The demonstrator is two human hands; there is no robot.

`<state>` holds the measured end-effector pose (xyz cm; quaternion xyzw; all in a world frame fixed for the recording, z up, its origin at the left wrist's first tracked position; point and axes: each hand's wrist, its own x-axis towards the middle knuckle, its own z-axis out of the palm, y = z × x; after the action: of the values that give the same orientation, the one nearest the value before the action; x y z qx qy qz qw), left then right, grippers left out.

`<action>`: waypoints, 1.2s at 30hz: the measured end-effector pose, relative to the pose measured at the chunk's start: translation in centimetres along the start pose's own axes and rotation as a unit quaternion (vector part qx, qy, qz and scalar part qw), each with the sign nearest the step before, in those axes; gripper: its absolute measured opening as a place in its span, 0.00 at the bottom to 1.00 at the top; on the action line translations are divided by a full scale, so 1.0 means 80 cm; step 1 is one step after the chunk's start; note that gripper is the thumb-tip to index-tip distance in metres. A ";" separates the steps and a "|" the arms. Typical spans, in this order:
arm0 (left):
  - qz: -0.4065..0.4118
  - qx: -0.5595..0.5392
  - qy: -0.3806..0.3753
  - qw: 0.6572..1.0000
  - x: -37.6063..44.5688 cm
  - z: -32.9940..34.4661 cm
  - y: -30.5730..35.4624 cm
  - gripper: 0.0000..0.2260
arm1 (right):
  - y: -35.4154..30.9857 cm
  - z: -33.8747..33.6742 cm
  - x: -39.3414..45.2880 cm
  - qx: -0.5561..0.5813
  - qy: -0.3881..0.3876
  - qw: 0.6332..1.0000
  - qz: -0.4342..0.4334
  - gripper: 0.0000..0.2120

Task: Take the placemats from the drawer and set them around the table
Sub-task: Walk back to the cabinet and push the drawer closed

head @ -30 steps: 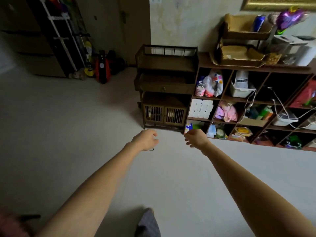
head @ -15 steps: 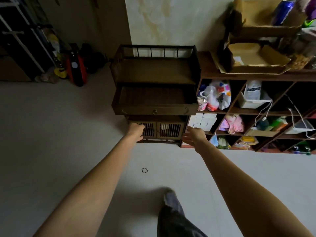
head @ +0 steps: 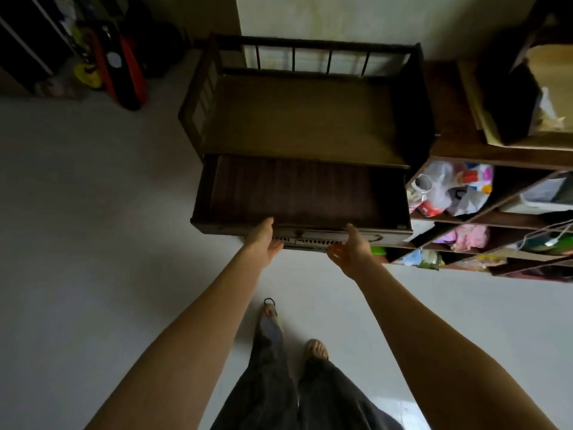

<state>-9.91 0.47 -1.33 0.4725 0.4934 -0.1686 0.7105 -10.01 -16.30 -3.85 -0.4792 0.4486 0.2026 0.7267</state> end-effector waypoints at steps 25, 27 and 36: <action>-0.043 -0.042 -0.006 0.998 0.063 0.031 0.104 0.17 | -0.048 0.088 0.043 0.140 0.046 0.989 0.018 0.06; -0.051 -0.083 -0.032 0.995 0.064 0.034 0.102 0.19 | -0.040 0.091 0.045 0.247 0.021 0.969 0.012 0.10; -0.033 -0.316 -0.148 0.936 0.078 0.035 0.095 0.35 | -0.052 0.111 0.054 0.366 -0.086 0.926 -0.037 0.30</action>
<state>-0.21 3.32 -2.67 0.1765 0.4258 -0.0956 0.8823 -0.71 -11.03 -4.13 -0.1773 0.4094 0.0373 0.8942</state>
